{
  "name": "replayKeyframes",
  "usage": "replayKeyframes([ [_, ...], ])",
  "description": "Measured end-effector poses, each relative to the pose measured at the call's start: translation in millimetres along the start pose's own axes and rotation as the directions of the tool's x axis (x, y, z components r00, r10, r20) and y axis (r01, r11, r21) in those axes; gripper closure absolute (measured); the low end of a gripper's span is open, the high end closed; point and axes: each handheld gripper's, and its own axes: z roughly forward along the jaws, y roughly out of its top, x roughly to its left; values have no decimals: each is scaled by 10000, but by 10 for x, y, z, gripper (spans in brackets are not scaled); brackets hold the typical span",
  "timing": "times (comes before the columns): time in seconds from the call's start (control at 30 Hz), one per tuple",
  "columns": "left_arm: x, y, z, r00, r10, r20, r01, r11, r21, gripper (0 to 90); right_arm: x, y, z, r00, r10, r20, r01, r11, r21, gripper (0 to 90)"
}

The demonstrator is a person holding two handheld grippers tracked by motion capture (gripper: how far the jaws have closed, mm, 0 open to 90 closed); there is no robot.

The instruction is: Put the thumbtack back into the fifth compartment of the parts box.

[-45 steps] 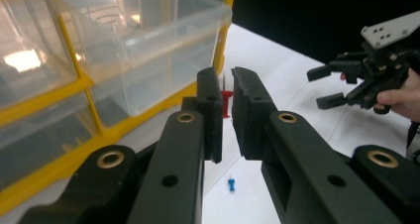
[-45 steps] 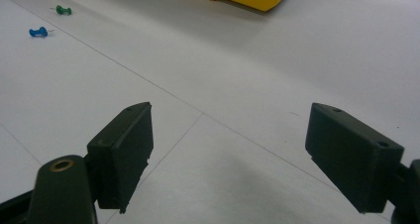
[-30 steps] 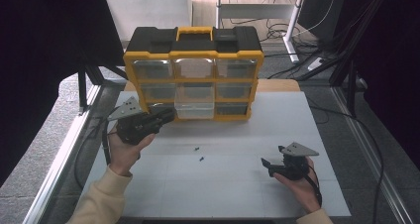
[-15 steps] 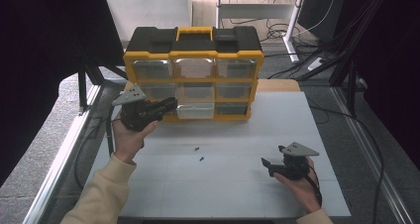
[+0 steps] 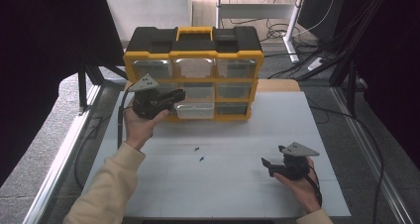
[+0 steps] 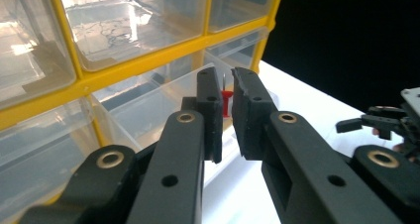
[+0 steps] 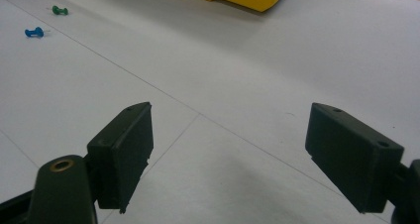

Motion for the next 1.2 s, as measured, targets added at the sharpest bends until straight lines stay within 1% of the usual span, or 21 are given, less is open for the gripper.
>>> replayKeyframes([
  [0.13, 45, 21, 91, 9999, -83, -133, 85, 9999, 132, 820, -1, 0, -2, 10000, 40, 1, -40, 10000, 0, 191],
  [0.33, 87, 33, 180, 9996, -37, -263, 45, 9995, 311, 819, -4, -1, -5, 10000, 10, 34, -10, 10000, 11, 191],
  [0.53, 129, 47, 263, 9989, -102, -468, 119, 9993, 365, 818, -6, -4, -2, 10000, 17, 40, -17, 10000, 37, 191],
  [0.63, 138, 52, 302, 9984, -114, -557, 130, 9995, 282, 815, -5, -5, -2, 10000, 5, 35, -5, 10000, 46, 191],
  [0.67, 149, 49, 322, 9987, -102, -505, 112, 9997, 201, 778, -7, -6, 2, 10000, 26, -2, -26, 10000, 38, 191],
  [0.73, 161, 43, 345, 9991, -212, -357, 218, 9996, 154, 634, -8, -5, 2, 10000, 41, -2, -41, 10000, 38, 191],
  [0.77, 160, 38, 350, 9990, -278, -337, 284, 9994, 184, 551, -8, -5, -2, 10000, 14, 44, -14, 10000, 41, 191],
  [0.8, 153, 35, 345, 9990, -271, -357, 277, 9995, 162, 484, -9, -6, -4, 10000, 34, -5, -34, 10000, 21, 191],
  [0.87, 128, 41, 316, 9990, -184, -399, 188, 9998, 110, 368, -12, -9, -7, 10000, 59, 0, -59, 10000, 26, 191],
  [0.93, 97, 49, 270, 9995, -136, -292, 137, 9999, 32, 302, -15, -10, -5, 10000, 51, 49, -52, 10000, 45, 191],
  [1.03, 46, 49, 202, 9999, 96, -81, -95, 9999, 119, 249, -13, -9, -6, 10000, 46, 22, -46, 10000, 14, 191],
  [1.1, 13, 33, 152, 9998, 164, 59, -165, 9996, 210, 228, -11, -8, -6, 10000, 44, -5, -44, 10000, 19, 191],
  [1.2, -26, 2, 82, 9994, 279, 221, -284, 9994, 213, 211, -10, -6, -4, 10000, 51, 15, -51, 10000, 25, 191],
])
